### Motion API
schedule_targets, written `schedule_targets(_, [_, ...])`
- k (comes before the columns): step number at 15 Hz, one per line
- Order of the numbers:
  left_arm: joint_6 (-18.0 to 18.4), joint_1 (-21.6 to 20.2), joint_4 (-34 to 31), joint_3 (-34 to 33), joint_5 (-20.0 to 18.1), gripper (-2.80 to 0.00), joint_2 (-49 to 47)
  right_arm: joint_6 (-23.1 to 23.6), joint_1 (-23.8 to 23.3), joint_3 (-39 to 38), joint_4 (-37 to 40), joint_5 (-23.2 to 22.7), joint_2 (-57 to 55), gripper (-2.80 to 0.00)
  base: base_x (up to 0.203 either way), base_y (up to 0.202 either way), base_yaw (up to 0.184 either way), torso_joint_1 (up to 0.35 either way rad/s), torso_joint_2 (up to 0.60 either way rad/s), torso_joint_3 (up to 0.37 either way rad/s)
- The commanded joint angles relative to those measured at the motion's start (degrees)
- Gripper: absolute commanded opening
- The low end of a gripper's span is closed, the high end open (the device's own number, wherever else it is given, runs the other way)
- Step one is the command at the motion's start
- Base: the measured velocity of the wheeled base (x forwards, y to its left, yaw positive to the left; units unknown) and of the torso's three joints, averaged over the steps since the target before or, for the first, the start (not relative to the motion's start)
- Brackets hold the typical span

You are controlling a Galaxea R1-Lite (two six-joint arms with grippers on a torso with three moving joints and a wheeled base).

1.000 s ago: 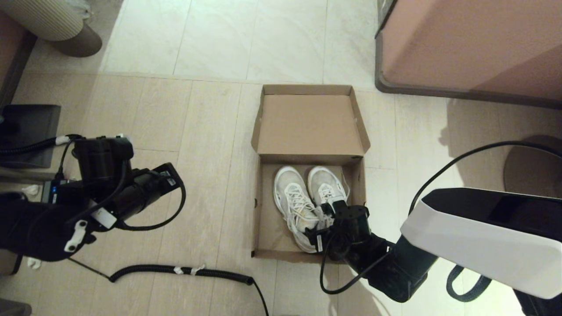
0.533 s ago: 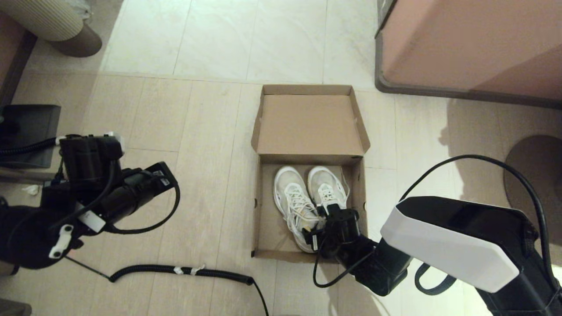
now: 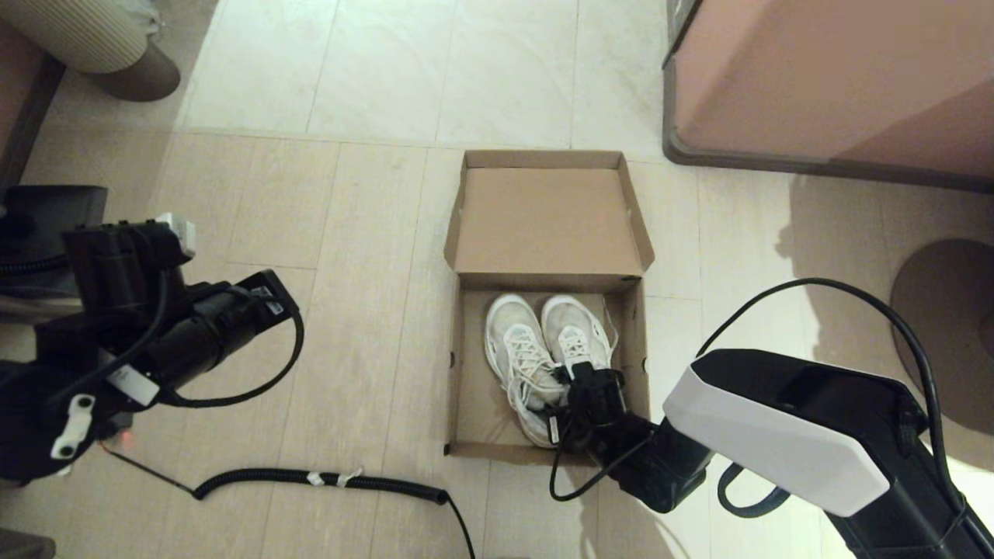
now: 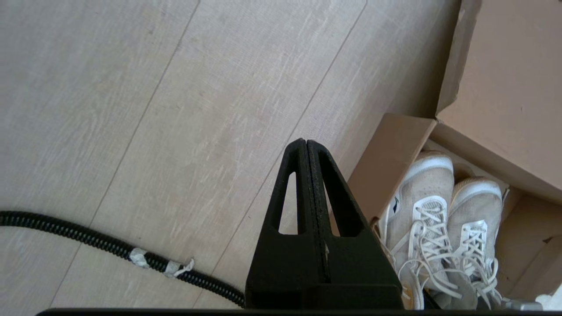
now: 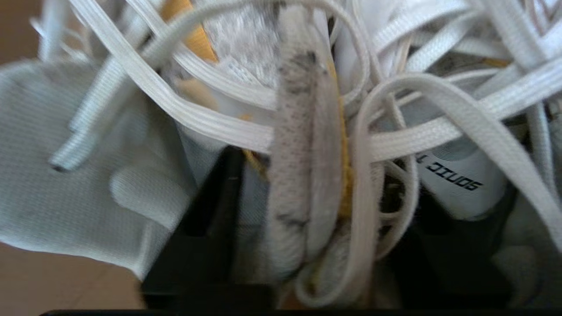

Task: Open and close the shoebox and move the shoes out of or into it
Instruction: Put the shoes out of the shoe box

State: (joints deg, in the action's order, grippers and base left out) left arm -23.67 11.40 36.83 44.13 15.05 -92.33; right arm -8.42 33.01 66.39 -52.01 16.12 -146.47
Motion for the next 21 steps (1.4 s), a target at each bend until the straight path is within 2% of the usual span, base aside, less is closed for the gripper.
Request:
schedule_targets(1, [-0.10, -0.15, 0.05, -0.04, 0.09, -2.80, 1.21, -0.08, 0.03, 0.54, 1.87, -0.03, 0.31, -2.80, 0.000, 0.000, 0.000, 0.000, 0.00, 0.000])
schedule_targets(7, [-0.06, -0.50, 0.00, -0.01, 0.16, -2.80, 1.91, -2.31, 0.03, -0.60, 3.25, -0.09, 7.23, -2.80, 0.000, 0.000, 0.000, 0.000, 0.00, 0.000])
schedule_targets(13, [-0.23, -1.03, -0.27, 0.34, 0.15, -2.80, 4.97, -8.07, 0.05, -3.10, 14.48, -1.45, 22.73, -2.80, 0.000, 0.000, 0.000, 0.000, 0.00, 0.000])
schedule_targets(18, [-0.37, -1.12, -0.53, 1.14, 0.25, -2.80, 5.58, -17.68, 0.05, -5.10, 28.31, -10.12, 35.84, -2.80, 0.000, 0.000, 0.000, 0.000, 0.00, 0.000])
schedule_targets(21, [-1.26, -1.12, -0.53, 0.79, 0.33, -2.80, 6.11, -19.45, 0.04, -5.90, 34.58, -15.46, 43.20, -2.80, 0.000, 0.000, 0.000, 0.000, 0.00, 0.000])
